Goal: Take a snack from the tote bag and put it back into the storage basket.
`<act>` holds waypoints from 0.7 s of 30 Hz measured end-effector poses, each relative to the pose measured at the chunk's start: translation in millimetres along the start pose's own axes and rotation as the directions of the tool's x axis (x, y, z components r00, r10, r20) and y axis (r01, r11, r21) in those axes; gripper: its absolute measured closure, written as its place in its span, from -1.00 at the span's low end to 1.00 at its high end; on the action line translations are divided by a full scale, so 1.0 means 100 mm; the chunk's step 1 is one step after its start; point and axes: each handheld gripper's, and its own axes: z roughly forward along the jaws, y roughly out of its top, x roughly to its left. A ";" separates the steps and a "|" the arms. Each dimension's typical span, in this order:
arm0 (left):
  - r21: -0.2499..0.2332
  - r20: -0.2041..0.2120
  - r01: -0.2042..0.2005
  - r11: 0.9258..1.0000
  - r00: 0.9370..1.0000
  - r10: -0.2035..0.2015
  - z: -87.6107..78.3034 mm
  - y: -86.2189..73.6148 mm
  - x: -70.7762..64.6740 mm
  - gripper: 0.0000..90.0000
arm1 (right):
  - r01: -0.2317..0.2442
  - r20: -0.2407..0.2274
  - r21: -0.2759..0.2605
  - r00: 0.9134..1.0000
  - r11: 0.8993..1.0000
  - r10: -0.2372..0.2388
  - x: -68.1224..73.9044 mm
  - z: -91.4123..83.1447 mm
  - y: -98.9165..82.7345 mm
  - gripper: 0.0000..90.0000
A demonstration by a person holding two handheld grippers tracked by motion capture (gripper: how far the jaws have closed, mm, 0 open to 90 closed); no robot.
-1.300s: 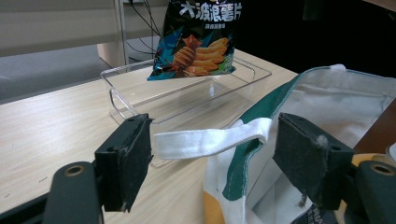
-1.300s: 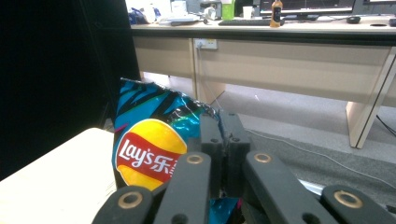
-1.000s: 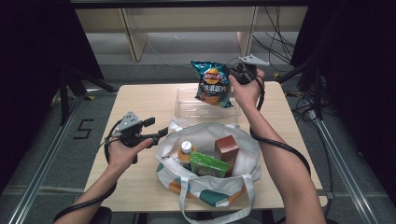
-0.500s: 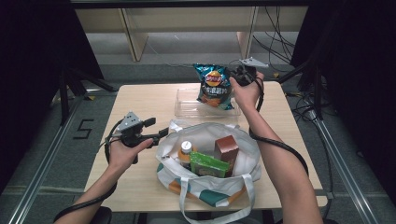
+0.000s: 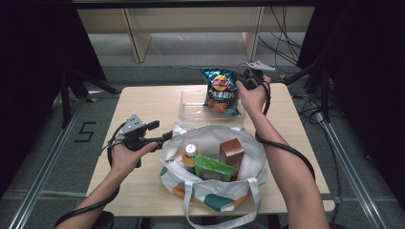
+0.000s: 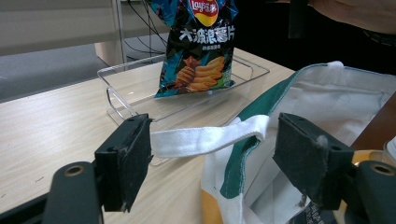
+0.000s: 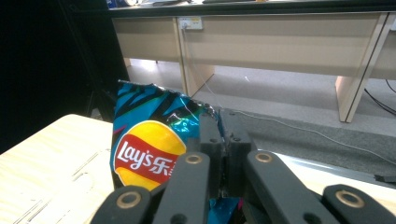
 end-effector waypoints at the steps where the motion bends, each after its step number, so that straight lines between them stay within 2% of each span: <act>1: 0.000 0.001 0.000 1.000 1.000 0.000 0.00 0.00 0.00 -0.41 | 0.024 -0.006 -0.001 1.000 1.000 -0.024 -0.03 0.00 0.00 0.99; 2: -0.005 0.007 0.004 1.000 1.000 -0.004 0.01 0.00 0.00 -0.41 | -0.011 0.001 0.006 1.000 1.000 0.011 -0.01 0.00 0.00 0.99; 6: 0.000 0.002 0.001 1.000 1.000 -0.001 0.00 0.00 0.00 -0.41 | 0.009 0.007 0.001 1.000 1.000 -0.009 -0.05 0.01 -0.03 0.98; 8: 0.001 0.003 0.001 1.000 1.000 -0.001 0.00 0.00 0.00 -0.41 | -0.017 0.017 0.009 1.000 1.000 0.017 -0.06 0.00 -0.03 0.97; 15: 0.004 0.006 -0.005 1.000 1.000 0.005 0.00 0.00 -0.01 -0.41 | 0.017 0.030 0.021 0.999 1.000 -0.017 -0.13 -0.01 -0.04 0.88; 19: 0.009 0.004 -0.005 1.000 1.000 0.004 0.01 -0.01 -0.01 -0.41 | -0.015 0.044 0.037 0.999 0.999 0.014 -0.14 -0.02 -0.05 0.79; 21: 0.008 0.005 -0.004 1.000 1.000 0.004 0.01 -0.01 -0.01 -0.41 | 0.012 0.044 0.029 0.999 0.999 -0.014 -0.17 -0.01 -0.05 0.73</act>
